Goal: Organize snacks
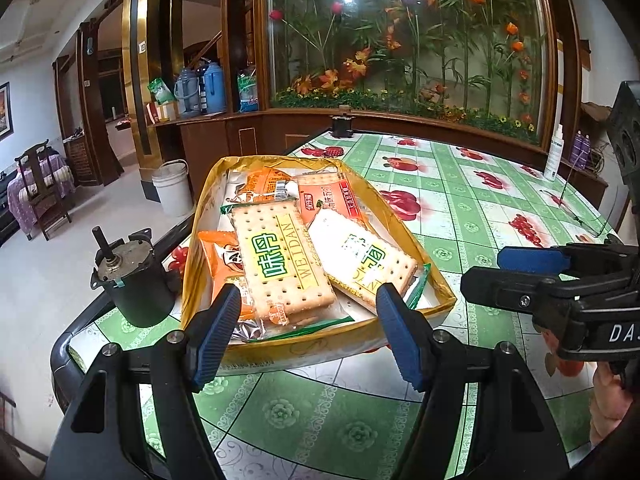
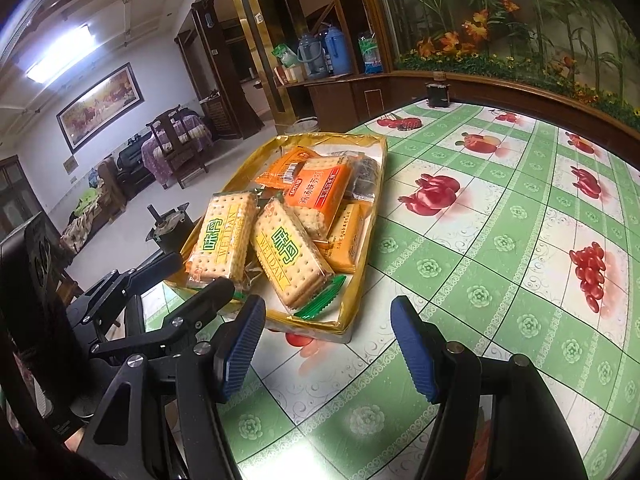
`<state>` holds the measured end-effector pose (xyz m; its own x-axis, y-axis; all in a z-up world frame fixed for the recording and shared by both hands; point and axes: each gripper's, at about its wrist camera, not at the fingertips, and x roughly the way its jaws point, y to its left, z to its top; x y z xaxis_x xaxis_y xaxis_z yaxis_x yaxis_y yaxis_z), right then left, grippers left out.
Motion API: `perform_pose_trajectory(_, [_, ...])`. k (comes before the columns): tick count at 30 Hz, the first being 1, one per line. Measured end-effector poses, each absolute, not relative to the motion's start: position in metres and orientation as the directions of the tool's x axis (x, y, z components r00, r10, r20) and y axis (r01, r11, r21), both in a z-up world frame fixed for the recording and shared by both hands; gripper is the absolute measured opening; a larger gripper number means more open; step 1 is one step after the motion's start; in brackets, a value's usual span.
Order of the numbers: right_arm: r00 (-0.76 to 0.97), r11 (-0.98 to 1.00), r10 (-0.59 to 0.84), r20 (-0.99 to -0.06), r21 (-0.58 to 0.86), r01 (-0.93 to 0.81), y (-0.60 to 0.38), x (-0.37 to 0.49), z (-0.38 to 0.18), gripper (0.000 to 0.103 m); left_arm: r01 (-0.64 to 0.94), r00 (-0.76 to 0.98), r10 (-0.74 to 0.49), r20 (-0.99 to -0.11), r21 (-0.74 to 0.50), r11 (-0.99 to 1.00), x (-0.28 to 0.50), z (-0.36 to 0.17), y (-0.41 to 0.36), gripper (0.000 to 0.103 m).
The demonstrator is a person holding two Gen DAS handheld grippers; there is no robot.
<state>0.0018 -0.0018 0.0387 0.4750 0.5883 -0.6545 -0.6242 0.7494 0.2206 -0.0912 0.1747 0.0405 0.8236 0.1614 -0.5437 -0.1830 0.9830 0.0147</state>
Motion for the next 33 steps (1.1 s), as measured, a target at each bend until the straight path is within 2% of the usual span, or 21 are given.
perform_pose_trajectory(5, [0.474, 0.750, 0.588, -0.655, 0.223, -0.622, -0.004, 0.001, 0.038, 0.067, -0.191, 0.822, 0.178, -0.542, 0.032, 0.981, -0.092, 0.041, 0.174, 0.070])
perform_pose_trajectory(7, [0.474, 0.751, 0.588, -0.655, 0.226, -0.620, -0.005, 0.000, 0.037, 0.067, -0.205, 0.818, 0.195, -0.541, 0.043, 0.978, -0.093, 0.041, 0.174, 0.082])
perform_pose_trajectory(8, [0.474, 0.752, 0.589, -0.654, 0.229, -0.618, -0.006, -0.001, 0.037, 0.067, -0.212, 0.817, 0.205, -0.539, 0.051, 0.976, -0.094, 0.042, 0.174, 0.084])
perform_pose_trajectory(13, [0.480, 0.753, 0.592, -0.647, 0.233, -0.615, -0.012, -0.006, 0.037, 0.070, -0.248, 0.818, 0.248, -0.519, 0.071, 0.966, -0.104, 0.050, 0.180, 0.087])
perform_pose_trajectory(18, [0.498, 0.754, 0.582, -0.643, 0.197, -0.627, -0.012, -0.017, 0.038, 0.072, -0.306, 0.799, 0.333, -0.500, 0.138, 0.942, -0.115, 0.056, 0.187, 0.088])
perform_pose_trajectory(21, [0.515, 0.749, 0.584, -0.627, 0.174, -0.639, -0.011, -0.026, 0.038, 0.081, -0.323, 0.789, 0.369, -0.492, 0.179, 0.929, -0.121, 0.057, 0.188, 0.088])
perform_pose_trajectory(23, [0.524, 0.746, 0.589, -0.615, 0.165, -0.645, -0.011, -0.030, 0.039, 0.087, -0.320, 0.790, 0.363, -0.493, 0.173, 0.931, -0.127, 0.057, 0.190, 0.088])
perform_pose_trajectory(26, [0.525, 0.744, 0.597, -0.607, 0.174, -0.645, -0.014, -0.030, 0.038, 0.089, -0.317, 0.785, 0.344, -0.515, 0.142, 0.938, -0.129, 0.059, 0.195, 0.088])
perform_pose_trajectory(33, [0.489, 0.744, 0.603, -0.631, 0.224, -0.629, -0.016, -0.027, 0.034, 0.089, -0.413, 0.733, 0.407, -0.545, 0.120, 0.903, -0.128, 0.050, 0.213, 0.088])
